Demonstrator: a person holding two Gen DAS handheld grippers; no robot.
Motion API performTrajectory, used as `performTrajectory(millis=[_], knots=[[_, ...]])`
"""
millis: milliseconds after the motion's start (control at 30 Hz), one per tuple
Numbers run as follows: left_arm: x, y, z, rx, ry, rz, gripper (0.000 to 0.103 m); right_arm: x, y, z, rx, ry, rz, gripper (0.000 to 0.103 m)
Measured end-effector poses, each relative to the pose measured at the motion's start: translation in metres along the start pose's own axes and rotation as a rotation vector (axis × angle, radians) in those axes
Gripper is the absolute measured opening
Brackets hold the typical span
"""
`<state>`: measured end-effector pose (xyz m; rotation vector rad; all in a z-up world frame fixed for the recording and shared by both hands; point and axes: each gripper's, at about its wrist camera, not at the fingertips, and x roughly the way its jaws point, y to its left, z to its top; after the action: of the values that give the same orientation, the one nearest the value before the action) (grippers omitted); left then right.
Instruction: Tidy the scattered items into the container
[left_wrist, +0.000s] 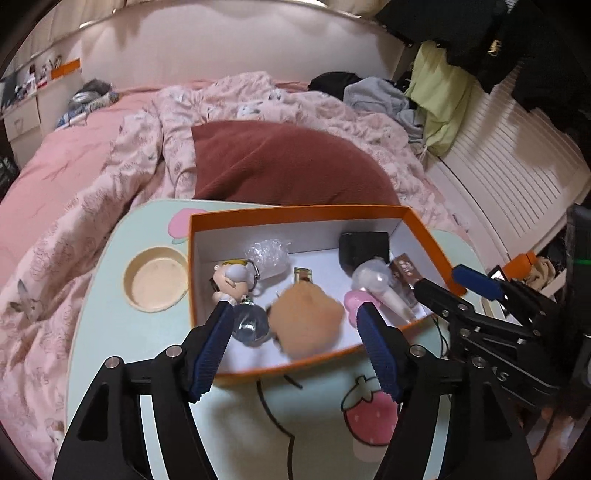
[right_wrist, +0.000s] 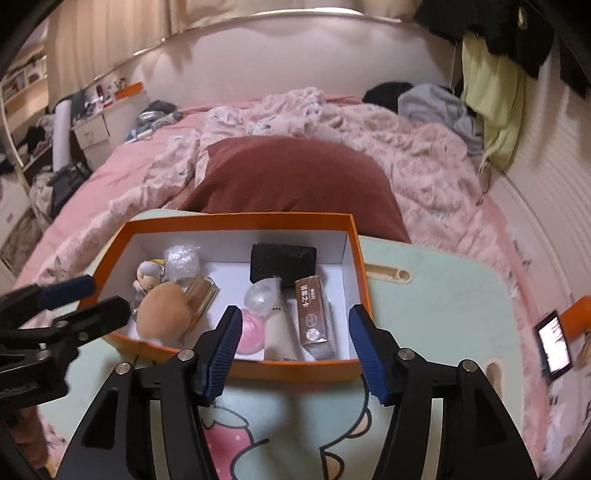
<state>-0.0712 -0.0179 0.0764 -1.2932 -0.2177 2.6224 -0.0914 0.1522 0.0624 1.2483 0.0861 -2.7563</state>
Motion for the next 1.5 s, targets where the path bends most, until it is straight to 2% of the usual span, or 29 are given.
performTrajectory(millis=[233,467,633,767,933,1100,1133,1167,1200,1233,1333,1367,1400,1500], knots=[[-0.024,-0.004,-0.011,0.015,-0.025,-0.005,0.07,-0.017,0.014,-0.012,-0.04,-0.041,-0.056,0.06],[-0.032,-0.005,-0.025,0.015,-0.022,-0.006,0.07,-0.034,0.024,-0.031,-0.045,-0.066,-0.038,0.06],[-0.034,-0.008,-0.04,0.029,-0.03,0.026,0.07,-0.04,0.025,-0.047,-0.038,-0.056,-0.027,0.06],[-0.034,-0.009,-0.06,0.017,-0.023,0.022,0.07,-0.041,0.019,-0.064,-0.009,-0.026,-0.02,0.061],[-0.02,-0.017,-0.088,0.032,0.029,0.029,0.07,-0.031,0.004,-0.099,0.078,0.052,-0.047,0.062],[0.004,-0.025,-0.101,0.053,0.079,0.087,0.07,-0.023,-0.004,-0.113,0.11,0.106,-0.037,0.062],[0.007,-0.026,-0.104,0.055,0.088,0.098,0.07,-0.021,-0.005,-0.115,0.113,0.117,-0.036,0.064],[0.009,-0.027,-0.106,0.068,0.076,0.124,0.074,-0.02,-0.004,-0.116,0.111,0.118,-0.043,0.073],[0.012,-0.026,-0.107,0.072,0.081,0.146,0.081,-0.019,-0.003,-0.118,0.103,0.119,-0.053,0.077],[0.014,-0.026,-0.108,0.08,0.081,0.179,0.084,-0.018,-0.001,-0.119,0.096,0.12,-0.059,0.082],[0.016,-0.021,-0.111,0.053,0.061,0.208,0.094,-0.017,0.001,-0.121,0.088,0.125,-0.071,0.087],[0.017,-0.017,-0.112,0.038,0.06,0.221,0.103,-0.016,-0.001,-0.121,0.095,0.13,-0.074,0.095],[0.017,-0.013,-0.111,0.022,0.06,0.227,0.103,-0.014,-0.002,-0.121,0.099,0.139,-0.074,0.101],[0.016,-0.011,-0.111,0.025,0.054,0.23,0.103,-0.013,0.0,-0.122,0.087,0.147,-0.073,0.103]])
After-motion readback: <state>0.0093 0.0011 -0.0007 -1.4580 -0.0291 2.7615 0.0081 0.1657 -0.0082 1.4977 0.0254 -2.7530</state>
